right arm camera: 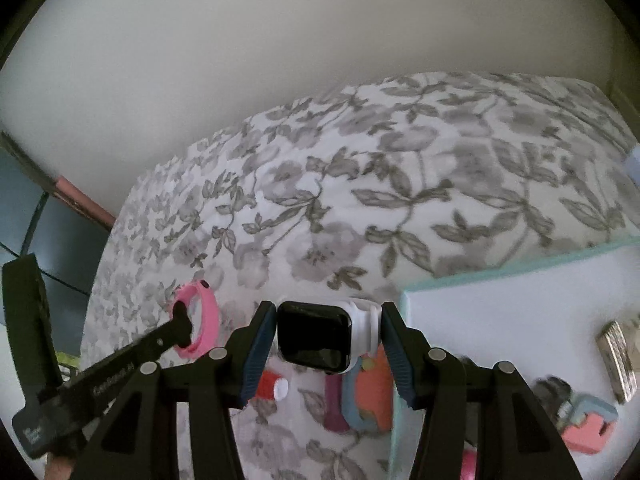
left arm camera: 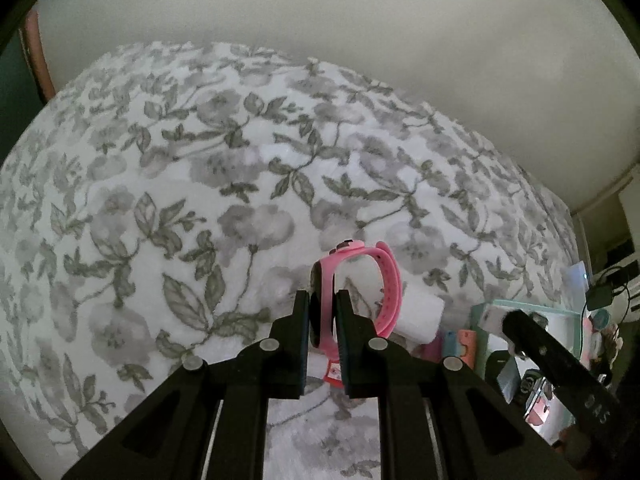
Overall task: Organize rigid objects
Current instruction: 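Grasp the white smartwatch with the right gripper while the left gripper grasps the pink watch band, then carry the smartwatch and pink band over the tray with both grippers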
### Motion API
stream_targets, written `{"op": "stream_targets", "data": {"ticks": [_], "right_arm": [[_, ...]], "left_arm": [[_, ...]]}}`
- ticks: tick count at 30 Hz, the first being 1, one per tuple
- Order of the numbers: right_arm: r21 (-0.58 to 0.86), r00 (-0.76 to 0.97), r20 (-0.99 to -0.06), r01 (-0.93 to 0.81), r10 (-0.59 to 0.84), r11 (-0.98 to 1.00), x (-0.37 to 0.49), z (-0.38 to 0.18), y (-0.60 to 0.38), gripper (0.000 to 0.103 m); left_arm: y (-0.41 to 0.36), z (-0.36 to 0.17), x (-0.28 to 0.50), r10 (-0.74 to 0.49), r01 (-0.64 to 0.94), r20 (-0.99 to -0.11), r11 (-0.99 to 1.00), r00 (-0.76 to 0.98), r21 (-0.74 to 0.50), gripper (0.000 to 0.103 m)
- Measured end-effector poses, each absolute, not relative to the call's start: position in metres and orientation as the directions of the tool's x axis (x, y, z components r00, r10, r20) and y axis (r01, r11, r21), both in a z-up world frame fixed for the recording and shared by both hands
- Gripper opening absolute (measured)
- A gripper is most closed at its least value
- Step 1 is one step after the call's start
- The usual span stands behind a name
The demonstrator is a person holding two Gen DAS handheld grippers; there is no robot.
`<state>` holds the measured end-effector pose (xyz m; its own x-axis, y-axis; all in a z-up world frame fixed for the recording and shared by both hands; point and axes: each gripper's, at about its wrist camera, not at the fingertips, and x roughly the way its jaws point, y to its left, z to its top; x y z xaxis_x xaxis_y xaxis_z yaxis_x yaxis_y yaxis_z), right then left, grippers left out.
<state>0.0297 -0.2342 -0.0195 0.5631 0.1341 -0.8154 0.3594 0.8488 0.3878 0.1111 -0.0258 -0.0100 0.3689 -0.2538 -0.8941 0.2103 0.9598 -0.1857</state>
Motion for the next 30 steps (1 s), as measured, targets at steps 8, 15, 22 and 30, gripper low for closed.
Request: {"op": "stream_targets", "data": {"ticks": [8, 15, 22, 30], "right_arm": [[0.387, 0.589, -0.804, 0.406, 0.087, 0.828, -0.019, 0.002, -0.248, 0.056], [0.387, 0.588, -0.807, 0.471, 0.044, 0.793, -0.058, 0.01, -0.266, 0.056], [0.432, 0.605, -0.795, 0.519, 0.04, 0.738, -0.095, 0.009, -0.284, 0.056], [0.419, 0.592, -0.806, 0.589, -0.016, 0.691, -0.117, 0.006, -0.315, 0.056]], "left_arm": [[-0.037, 0.014, 0.088, -0.224, 0.242, -0.876, 0.962, 0.428, -0.128, 0.013], [-0.057, 0.024, 0.068, -0.296, 0.301, -0.862, 0.937, 0.411, -0.178, 0.013], [-0.093, 0.023, 0.045, -0.324, 0.377, -0.87, 0.909, 0.373, -0.177, 0.013], [-0.129, 0.024, 0.017, -0.331, 0.468, -0.873, 0.873, 0.358, -0.139, 0.013]]}}
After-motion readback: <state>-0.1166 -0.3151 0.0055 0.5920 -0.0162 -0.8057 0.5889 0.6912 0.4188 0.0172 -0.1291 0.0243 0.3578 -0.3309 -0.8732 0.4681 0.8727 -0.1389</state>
